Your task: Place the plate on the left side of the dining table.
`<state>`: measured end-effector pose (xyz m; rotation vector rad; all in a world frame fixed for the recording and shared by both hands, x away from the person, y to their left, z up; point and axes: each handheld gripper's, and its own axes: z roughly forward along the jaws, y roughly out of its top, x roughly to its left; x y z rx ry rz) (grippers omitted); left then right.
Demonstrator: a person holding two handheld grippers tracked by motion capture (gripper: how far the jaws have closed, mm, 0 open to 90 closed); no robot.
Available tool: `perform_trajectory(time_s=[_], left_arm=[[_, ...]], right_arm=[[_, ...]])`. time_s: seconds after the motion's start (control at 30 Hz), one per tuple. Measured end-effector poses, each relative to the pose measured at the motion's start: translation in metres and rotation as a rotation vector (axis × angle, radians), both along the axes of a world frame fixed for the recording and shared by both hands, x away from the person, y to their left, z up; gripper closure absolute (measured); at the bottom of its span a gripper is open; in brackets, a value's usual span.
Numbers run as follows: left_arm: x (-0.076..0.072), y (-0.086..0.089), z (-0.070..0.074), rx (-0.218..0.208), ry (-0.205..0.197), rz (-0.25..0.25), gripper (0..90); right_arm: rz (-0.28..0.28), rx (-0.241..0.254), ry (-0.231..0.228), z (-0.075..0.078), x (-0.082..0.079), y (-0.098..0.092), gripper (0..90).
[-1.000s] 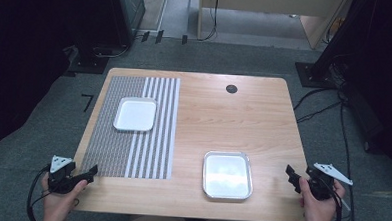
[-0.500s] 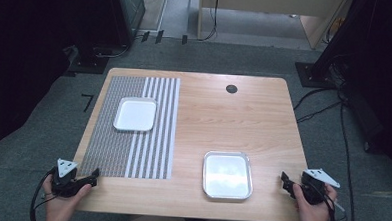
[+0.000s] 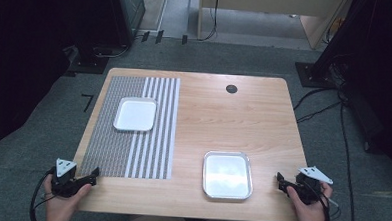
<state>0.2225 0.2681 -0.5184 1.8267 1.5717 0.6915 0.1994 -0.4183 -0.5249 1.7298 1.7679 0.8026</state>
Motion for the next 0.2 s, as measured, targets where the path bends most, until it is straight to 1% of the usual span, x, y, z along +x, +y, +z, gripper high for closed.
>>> perform_trajectory(time_s=[0.2], left_arm=[[0.0003,-0.0003,0.0000,0.002,0.000,0.001,16.6]], right_arm=[[-0.001,0.000,0.001,0.0000,0.0001,0.0000,14.5]])
